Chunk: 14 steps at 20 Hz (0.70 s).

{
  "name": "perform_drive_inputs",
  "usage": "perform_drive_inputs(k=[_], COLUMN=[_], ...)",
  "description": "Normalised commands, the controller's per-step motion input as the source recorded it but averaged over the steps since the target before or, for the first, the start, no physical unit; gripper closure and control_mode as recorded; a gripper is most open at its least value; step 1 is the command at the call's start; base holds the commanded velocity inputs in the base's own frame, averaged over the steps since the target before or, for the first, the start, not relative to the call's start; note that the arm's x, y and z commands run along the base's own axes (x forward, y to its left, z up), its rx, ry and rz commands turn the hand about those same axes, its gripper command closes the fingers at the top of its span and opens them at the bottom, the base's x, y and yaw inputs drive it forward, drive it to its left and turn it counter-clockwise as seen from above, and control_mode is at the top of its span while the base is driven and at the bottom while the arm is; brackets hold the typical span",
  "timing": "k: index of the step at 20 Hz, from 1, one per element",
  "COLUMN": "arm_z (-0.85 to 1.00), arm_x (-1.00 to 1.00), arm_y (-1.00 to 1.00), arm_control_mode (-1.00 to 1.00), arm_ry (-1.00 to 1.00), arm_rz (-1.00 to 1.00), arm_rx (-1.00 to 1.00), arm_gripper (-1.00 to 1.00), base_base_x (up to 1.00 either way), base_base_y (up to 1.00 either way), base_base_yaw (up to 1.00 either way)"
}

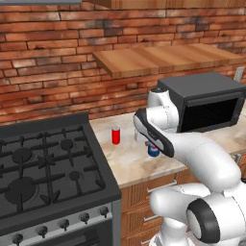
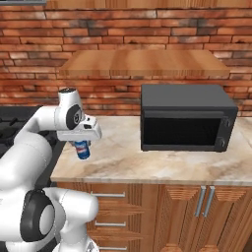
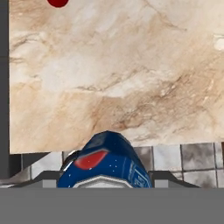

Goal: Four empty soda cans are scattered around the kitchen. Gather all the cans and cluster them next to the stove for recycling.

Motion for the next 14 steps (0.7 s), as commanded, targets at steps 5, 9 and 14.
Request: perform_drive_inputs(k=[5,9,14], arm_z=[-0.06,0.0,-0.01], arm_x=[0.2,0.23,0.27], arm_y=[0.0,0.0,0.02], arm_control_mode=[-1.0,-1.0,-1.0], arm_ry=[-0.02,0.0,0.0], arm_rz=[0.06,0.02,0.0], arm_rx=[0.02,0.04,0.03], arm_gripper=[1.0,1.0,1.0], base_base_x=[0.0,0.0,0.0], base_base_y=[0.0,0.0,0.0], base_base_yaw=[0.0,0.0,0.0])
